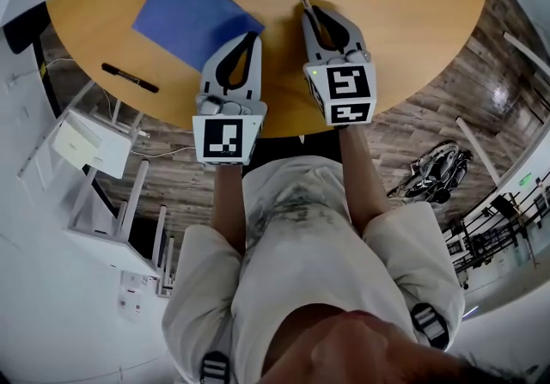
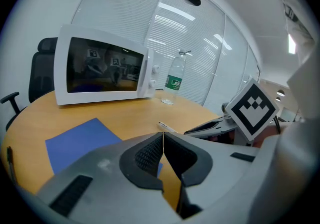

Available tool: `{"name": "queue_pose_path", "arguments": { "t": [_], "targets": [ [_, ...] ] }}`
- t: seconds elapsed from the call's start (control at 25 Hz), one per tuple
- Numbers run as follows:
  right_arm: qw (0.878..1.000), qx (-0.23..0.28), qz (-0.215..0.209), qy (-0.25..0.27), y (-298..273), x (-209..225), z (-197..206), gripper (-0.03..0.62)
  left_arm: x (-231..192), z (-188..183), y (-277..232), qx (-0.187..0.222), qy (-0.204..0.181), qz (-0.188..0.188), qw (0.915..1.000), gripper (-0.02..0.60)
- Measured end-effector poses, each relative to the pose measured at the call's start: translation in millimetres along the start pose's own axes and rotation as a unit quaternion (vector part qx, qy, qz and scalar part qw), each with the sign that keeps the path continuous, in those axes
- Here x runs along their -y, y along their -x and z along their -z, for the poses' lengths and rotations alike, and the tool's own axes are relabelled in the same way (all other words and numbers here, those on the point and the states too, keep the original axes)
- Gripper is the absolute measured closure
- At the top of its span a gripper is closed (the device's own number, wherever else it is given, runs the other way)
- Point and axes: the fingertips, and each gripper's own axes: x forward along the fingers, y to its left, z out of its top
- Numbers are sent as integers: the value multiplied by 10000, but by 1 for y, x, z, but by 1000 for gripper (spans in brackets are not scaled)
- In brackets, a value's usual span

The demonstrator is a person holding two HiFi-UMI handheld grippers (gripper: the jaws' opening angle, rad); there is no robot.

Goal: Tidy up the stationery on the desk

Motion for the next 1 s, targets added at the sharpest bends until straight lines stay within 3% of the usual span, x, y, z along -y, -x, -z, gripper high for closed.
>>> {"name": "queue_pose_path", "arguments": {
  "t": [0.52, 1.0],
  "targets": [
    [9953, 86, 756, -598, 29, 66, 33, 493, 48, 2, -27, -126, -209, 328, 9992, 568],
    [9794, 246, 1525, -1300, 57, 128, 55, 493, 88, 1, -60, -334, -409, 744, 9958, 568]
  ]
}}
